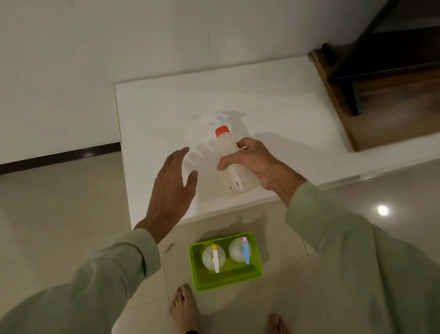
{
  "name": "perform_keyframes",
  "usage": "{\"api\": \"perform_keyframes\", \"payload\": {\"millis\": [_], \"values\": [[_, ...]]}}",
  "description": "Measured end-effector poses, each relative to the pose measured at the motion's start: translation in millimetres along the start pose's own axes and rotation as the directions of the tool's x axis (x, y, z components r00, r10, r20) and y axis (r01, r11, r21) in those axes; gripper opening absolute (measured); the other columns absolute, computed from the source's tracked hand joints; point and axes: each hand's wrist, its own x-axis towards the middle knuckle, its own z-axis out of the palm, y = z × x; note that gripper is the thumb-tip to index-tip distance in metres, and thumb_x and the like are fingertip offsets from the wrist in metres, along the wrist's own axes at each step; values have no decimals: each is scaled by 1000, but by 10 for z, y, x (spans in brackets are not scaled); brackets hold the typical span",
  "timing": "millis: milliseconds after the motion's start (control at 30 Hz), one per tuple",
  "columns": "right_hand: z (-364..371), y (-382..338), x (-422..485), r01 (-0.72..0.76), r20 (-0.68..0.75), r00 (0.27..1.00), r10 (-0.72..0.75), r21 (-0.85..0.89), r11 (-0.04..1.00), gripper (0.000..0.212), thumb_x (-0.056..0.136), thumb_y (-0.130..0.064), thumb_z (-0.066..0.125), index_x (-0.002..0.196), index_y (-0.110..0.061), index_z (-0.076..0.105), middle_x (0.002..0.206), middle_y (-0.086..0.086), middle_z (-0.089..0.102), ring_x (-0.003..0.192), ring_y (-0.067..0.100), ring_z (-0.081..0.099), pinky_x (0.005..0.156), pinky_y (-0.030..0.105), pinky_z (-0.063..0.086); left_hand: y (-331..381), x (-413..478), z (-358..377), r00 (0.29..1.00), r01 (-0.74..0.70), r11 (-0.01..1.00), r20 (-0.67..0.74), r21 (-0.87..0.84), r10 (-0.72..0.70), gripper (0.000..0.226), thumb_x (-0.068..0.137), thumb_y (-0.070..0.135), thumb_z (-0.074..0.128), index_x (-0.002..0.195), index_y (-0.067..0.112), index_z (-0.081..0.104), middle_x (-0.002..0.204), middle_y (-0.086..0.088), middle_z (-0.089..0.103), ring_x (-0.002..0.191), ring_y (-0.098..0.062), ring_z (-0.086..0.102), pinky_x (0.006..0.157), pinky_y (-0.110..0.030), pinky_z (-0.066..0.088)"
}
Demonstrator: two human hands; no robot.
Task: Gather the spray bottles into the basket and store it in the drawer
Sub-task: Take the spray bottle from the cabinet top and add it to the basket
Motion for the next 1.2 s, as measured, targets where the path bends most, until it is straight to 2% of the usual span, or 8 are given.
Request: {"api": "perform_keyframes", "payload": {"millis": [133,333,567,700,800,1000,1133,1200], "values": [[-61,332,-419,43,56,997,-48,86,995,79,46,-26,95,113,-11,56,112,10,70,99,31,70,85,50,60,72,-490,124,999,17,1000,-32,13,-16,52,96,20,56,146,20,41,149,0,46,135,-18,46,104,-20,28],[-191,895,-900,2,164,985,-61,342,940,41,58,-12,92,94,-14,72,86,5,77,79,23,75,64,35,61,267,-1176,360,998,62,998,-13,18,-62,52,96,17,56,145,17,41,149,-2,46,136,-18,45,106,-21,29],[52,1790,-1152,122,-124,989,-85,328,937,32,75,-12,82,100,-8,63,95,14,73,86,31,71,82,47,59,304,-1741,740,992,112,994,59,-16,-111,51,95,15,57,144,14,44,148,-4,47,135,-22,47,108,-41,43],[309,2366,-1079,136,-148,985,-89,339,931,34,90,-23,74,118,-17,57,102,0,68,90,13,66,84,33,54,-5,-1925,1041,984,143,989,101,21,-145,49,94,17,59,142,15,47,146,-3,49,133,-21,48,106,-23,33],[495,2787,-1030,104,-152,987,-52,356,929,40,93,-17,69,130,-20,54,120,-2,70,108,14,67,92,33,53,-271,-2021,1191,976,163,986,143,31,-166,48,93,14,58,141,14,48,144,-5,51,130,-22,50,101,-19,30],[963,3512,-989,147,-436,895,-90,99,984,50,65,-21,94,108,-7,71,93,-2,73,88,14,69,84,27,54,-796,-2187,1455,962,183,982,199,48,-189,49,93,15,58,140,16,47,142,-4,52,127,-21,51,99,-20,30],[1278,3801,-765,175,-544,822,-166,-35,984,45,69,-28,92,102,-7,69,94,-1,71,92,29,67,84,39,53,-1094,-2211,1641,956,182,982,224,51,-189,50,93,15,59,141,16,46,143,-4,51,128,-22,51,100,-20,30],[1373,3924,-593,203,-573,784,-239,-127,971,38,76,-30,87,100,-7,69,93,-4,70,91,32,66,81,29,45,-1220,-2191,1744,955,171,984,235,59,-180,50,93,15,59,141,15,47,143,-5,52,128,-23,51,99,-20,30]]}}
